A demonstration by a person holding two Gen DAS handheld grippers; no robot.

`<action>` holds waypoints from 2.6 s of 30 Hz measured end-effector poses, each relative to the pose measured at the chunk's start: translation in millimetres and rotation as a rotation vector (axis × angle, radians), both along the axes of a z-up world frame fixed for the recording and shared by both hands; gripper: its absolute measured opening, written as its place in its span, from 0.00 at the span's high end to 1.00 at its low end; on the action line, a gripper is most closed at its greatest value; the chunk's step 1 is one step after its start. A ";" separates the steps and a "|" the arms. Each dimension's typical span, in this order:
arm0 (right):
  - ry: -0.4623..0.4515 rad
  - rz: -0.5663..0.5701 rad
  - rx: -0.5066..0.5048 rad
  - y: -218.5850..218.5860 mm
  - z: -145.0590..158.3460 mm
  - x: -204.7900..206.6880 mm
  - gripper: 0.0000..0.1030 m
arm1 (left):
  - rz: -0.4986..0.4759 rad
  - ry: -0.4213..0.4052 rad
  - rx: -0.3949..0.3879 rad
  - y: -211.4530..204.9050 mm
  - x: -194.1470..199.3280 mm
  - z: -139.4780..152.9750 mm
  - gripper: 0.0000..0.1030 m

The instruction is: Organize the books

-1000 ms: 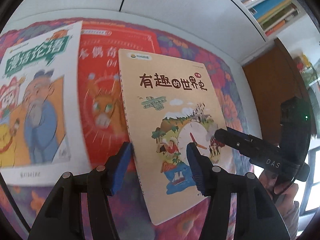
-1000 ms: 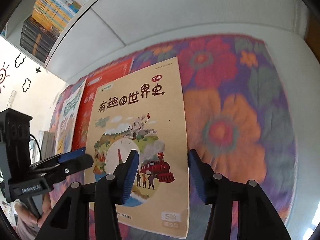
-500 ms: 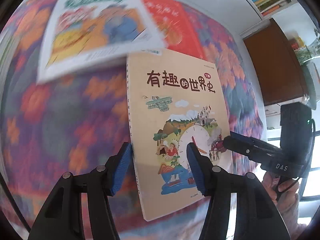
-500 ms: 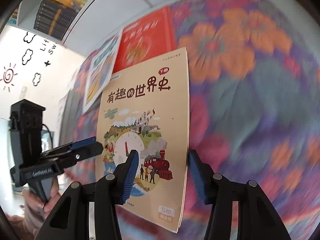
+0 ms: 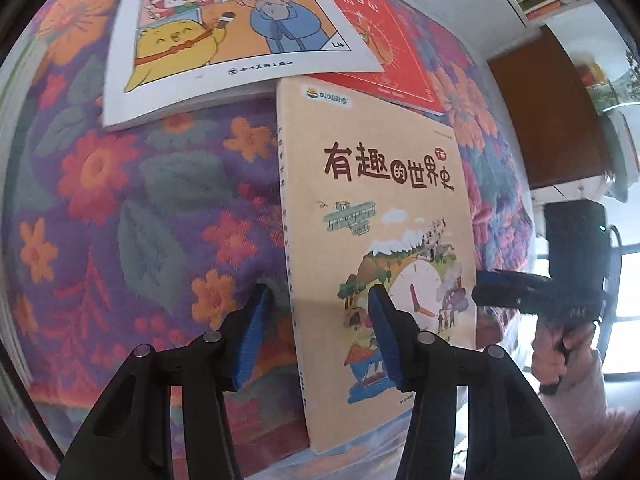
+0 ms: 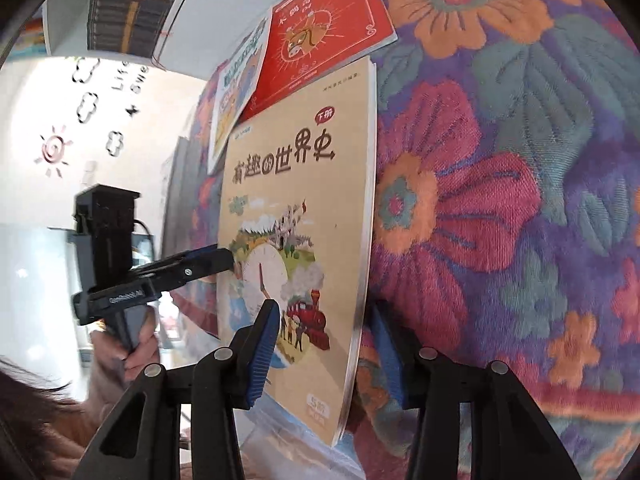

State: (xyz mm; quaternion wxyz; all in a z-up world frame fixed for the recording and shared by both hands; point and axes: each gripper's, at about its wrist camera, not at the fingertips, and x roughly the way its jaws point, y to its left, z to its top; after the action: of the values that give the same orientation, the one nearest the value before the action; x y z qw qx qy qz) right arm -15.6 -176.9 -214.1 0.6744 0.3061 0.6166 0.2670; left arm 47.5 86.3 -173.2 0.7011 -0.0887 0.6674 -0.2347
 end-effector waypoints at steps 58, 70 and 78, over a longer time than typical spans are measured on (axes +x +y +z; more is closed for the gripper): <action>0.036 -0.172 -0.067 11.9 64.6 3.5 0.79 | 0.032 -0.070 0.039 -10.5 11.6 50.2 0.57; 0.023 -0.163 -0.044 51.1 87.2 23.5 0.79 | 0.100 -0.075 0.013 31.7 24.7 81.5 0.57; 0.001 -0.132 -0.051 87.9 100.4 37.5 0.78 | 0.133 -0.090 0.012 68.8 24.9 93.0 0.57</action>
State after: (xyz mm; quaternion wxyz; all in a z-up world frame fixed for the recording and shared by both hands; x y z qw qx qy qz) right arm 22.0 -89.0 -113.7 0.6978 0.3293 0.6019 0.2060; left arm 72.3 155.1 -80.2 0.7449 -0.1180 0.6294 -0.1871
